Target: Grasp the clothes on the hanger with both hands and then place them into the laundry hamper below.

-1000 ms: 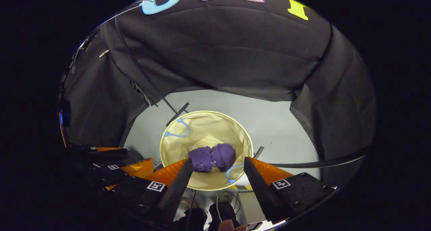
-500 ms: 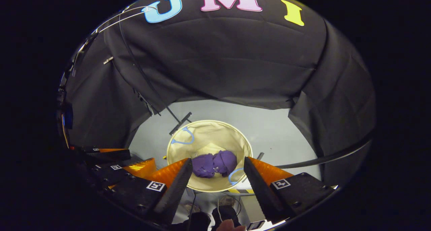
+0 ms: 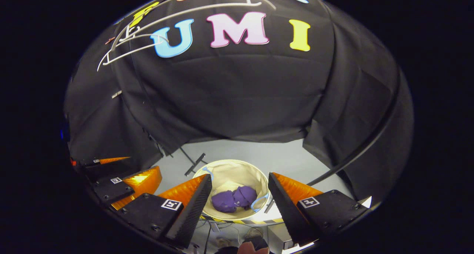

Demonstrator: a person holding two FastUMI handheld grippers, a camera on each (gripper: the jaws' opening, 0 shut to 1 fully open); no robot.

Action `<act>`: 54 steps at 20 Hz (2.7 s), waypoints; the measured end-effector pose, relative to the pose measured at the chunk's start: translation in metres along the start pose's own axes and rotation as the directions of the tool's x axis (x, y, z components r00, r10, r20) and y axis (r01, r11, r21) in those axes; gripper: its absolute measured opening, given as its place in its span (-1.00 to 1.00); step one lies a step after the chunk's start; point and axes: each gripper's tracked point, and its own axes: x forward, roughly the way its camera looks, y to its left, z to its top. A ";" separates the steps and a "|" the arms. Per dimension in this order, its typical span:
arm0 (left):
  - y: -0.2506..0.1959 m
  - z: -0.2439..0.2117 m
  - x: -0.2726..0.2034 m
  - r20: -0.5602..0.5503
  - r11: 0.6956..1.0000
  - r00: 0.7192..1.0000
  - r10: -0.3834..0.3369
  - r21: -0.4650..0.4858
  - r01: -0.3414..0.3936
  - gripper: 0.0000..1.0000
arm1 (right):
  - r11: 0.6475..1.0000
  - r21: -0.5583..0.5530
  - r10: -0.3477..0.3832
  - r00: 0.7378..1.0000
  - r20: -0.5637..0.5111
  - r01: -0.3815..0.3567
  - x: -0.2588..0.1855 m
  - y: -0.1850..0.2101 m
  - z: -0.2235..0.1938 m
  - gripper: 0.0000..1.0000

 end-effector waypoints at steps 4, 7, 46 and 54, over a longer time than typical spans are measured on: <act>0.003 0.038 -0.043 0.119 0.999 0.992 -0.029 0.016 0.028 0.89 | 0.998 0.040 -0.048 0.990 0.133 0.043 -0.044 0.009 0.033 0.97; 0.012 0.069 -0.075 0.209 0.999 0.977 -0.041 0.022 0.037 0.89 | 0.997 0.050 -0.067 0.975 0.211 0.057 -0.075 0.016 0.050 0.97; 0.058 0.176 -0.307 0.661 0.998 0.748 -0.061 0.032 0.054 0.89 | 0.996 0.002 -0.054 0.597 0.801 0.087 -0.355 0.088 0.208 0.87; 0.049 0.174 -0.308 0.646 0.997 0.759 -0.076 0.040 0.066 0.89 | 0.997 0.010 -0.057 0.599 0.799 0.083 -0.357 0.083 0.207 0.96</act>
